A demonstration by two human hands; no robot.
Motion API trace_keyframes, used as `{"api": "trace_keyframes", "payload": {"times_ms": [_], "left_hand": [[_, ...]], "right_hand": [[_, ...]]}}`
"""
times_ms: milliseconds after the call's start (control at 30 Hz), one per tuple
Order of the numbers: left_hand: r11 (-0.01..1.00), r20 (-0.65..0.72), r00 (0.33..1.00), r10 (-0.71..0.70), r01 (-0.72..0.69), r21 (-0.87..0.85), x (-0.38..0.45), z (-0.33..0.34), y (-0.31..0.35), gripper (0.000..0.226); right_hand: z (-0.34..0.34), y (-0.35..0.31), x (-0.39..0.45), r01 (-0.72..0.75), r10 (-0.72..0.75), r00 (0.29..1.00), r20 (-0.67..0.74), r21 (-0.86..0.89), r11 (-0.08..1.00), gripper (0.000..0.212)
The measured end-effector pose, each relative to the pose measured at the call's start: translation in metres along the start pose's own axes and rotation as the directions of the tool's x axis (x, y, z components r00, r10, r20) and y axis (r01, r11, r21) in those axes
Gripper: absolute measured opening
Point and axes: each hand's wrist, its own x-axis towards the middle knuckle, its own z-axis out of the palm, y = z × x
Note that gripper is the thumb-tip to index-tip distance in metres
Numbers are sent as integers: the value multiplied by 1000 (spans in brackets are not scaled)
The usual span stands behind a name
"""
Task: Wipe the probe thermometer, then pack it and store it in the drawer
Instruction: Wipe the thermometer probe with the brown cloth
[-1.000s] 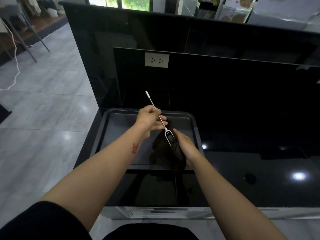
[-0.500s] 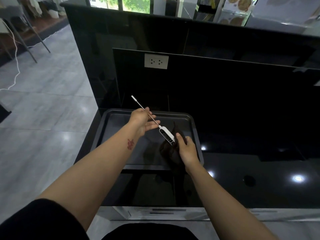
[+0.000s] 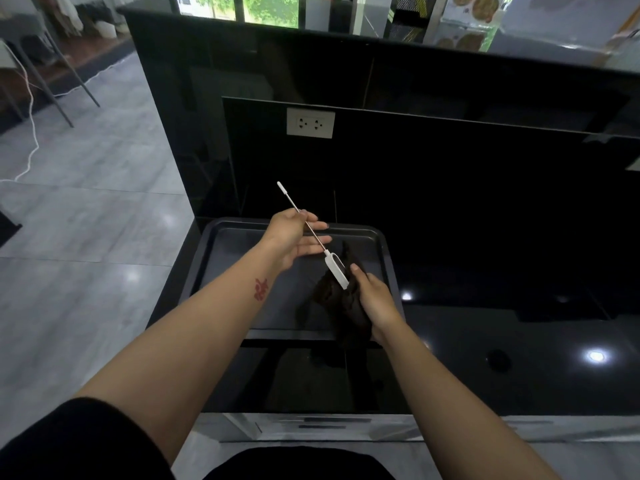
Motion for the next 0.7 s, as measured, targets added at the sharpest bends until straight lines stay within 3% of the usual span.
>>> {"api": "trace_keyframes", "payload": {"times_ms": [300, 400, 533, 633, 700], "left_hand": [[1000, -229, 973, 13, -8, 24, 8, 0, -4, 18], [1000, -176, 984, 11, -8, 13, 7, -1, 2, 19], [999, 12, 1000, 10, -10, 49, 2, -2, 1, 17], [997, 122, 992, 30, -38, 64, 0, -3, 1, 21], [998, 146, 989, 32, -40, 49, 1, -5, 2, 22]], "right_hand": [[6, 8, 4, 173, -187, 979, -76, -164, 971, 33], [3, 5, 10, 6, -7, 1000, -7, -62, 998, 40], [-2, -2, 14, -211, 200, 966, 163, 54, 976, 49], [-5, -2, 15, -264, 218, 945, 245, 171, 949, 40], [-5, 0, 15, -249, 208, 954, 215, 185, 951, 38]]}}
